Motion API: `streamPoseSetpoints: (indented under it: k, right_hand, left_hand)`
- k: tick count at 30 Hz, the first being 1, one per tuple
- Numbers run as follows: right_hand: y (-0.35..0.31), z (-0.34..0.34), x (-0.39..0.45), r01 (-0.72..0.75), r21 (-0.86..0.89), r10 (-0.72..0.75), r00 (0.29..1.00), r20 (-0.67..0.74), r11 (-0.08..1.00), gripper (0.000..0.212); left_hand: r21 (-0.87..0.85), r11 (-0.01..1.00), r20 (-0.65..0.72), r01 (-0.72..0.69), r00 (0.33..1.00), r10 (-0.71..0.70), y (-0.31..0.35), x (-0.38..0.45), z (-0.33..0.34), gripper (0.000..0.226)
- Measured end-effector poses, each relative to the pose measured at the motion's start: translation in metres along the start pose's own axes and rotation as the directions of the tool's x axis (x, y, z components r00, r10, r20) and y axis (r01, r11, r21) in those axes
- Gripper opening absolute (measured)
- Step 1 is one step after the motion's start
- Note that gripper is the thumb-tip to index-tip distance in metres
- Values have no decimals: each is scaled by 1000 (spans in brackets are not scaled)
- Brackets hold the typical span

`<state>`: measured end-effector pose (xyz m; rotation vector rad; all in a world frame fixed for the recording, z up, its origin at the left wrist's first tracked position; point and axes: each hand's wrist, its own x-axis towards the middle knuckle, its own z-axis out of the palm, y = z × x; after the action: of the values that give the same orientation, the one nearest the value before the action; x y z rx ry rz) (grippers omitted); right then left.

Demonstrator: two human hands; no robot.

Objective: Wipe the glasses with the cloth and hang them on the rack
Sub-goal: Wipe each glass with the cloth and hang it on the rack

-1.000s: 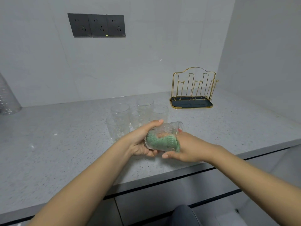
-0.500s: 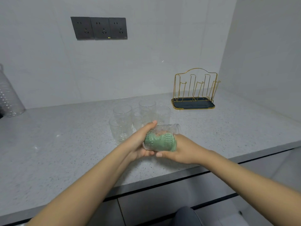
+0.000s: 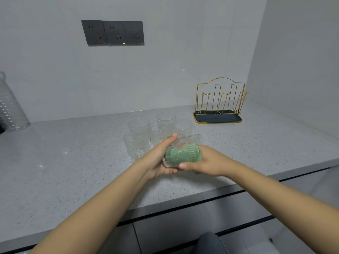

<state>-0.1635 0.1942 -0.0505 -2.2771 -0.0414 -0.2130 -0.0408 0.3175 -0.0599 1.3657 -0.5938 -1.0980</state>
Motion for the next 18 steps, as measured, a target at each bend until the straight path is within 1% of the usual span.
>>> streamPoseSetpoints:
  k: [1,2,3,4,5,6,7,8,9,10,11,12,13,14,16,17,18]
  right_hand:
    - [-5,-4,1,-61,225,66,998,-14,972,19]
    - [-7,-7,2,-115,467,137,990,-14,877,20]
    - [-8,-9,4,-141,660,188,982,-1,738,24]
    - [-8,-9,4,-138,766,207,978,6,628,27]
    - [-9,-8,4,-128,793,197,980,11,595,27]
    - [-9,-7,2,-116,751,162,987,13,650,25]
    - [-11,-4,0,-103,654,121,993,17,749,24]
    - [-10,-2,-3,-71,494,72,997,18,867,26]
    - [-11,0,-4,-37,304,30,999,26,952,30]
    - [-7,1,-4,-10,147,8,1000,16,989,33]
    - [-6,1,-3,0,77,0,1000,-4,997,34]
    - [-5,1,-1,-6,104,8,1000,-20,995,31]
    - [-7,-2,0,-33,207,39,999,-23,978,27]
    - [-9,-4,1,-73,355,88,996,-25,932,24]
    - [-9,-7,5,-136,634,181,983,-6,761,23]
    - [-9,-7,5,-146,709,203,979,5,690,23]
    - [-9,-4,4,-140,710,193,981,6,690,21]
  left_hand:
    - [-11,998,0,-67,998,67,-3,-1,1,48]
    - [-2,988,-17,-157,987,157,-7,1,1,51]
    - [36,968,-52,-248,967,249,-11,2,2,53]
    - [83,945,-89,-317,942,324,-14,3,3,54]
    - [116,931,-120,-347,925,360,-15,4,3,55]
    - [107,934,-126,-340,927,352,-14,5,3,57]
    - [72,954,-120,-292,947,299,-11,2,4,58]
    - [15,976,-99,-217,971,218,-5,-1,5,55]
    - [-32,992,-69,-126,990,124,0,-5,5,50]
    - [-53,997,-46,-52,998,50,4,-7,4,47]
    - [-51,999,-37,-13,999,11,6,-7,3,47]
    - [-41,999,-41,-21,999,19,5,-7,3,48]
    - [-25,997,-56,-70,996,69,1,-5,3,49]
    - [21,989,-88,-146,985,147,-4,-3,2,49]
    - [192,937,-151,-292,935,322,-15,-1,2,39]
    - [231,914,-174,-334,910,377,-18,0,3,33]
    - [211,911,-181,-354,902,392,-20,1,3,32]
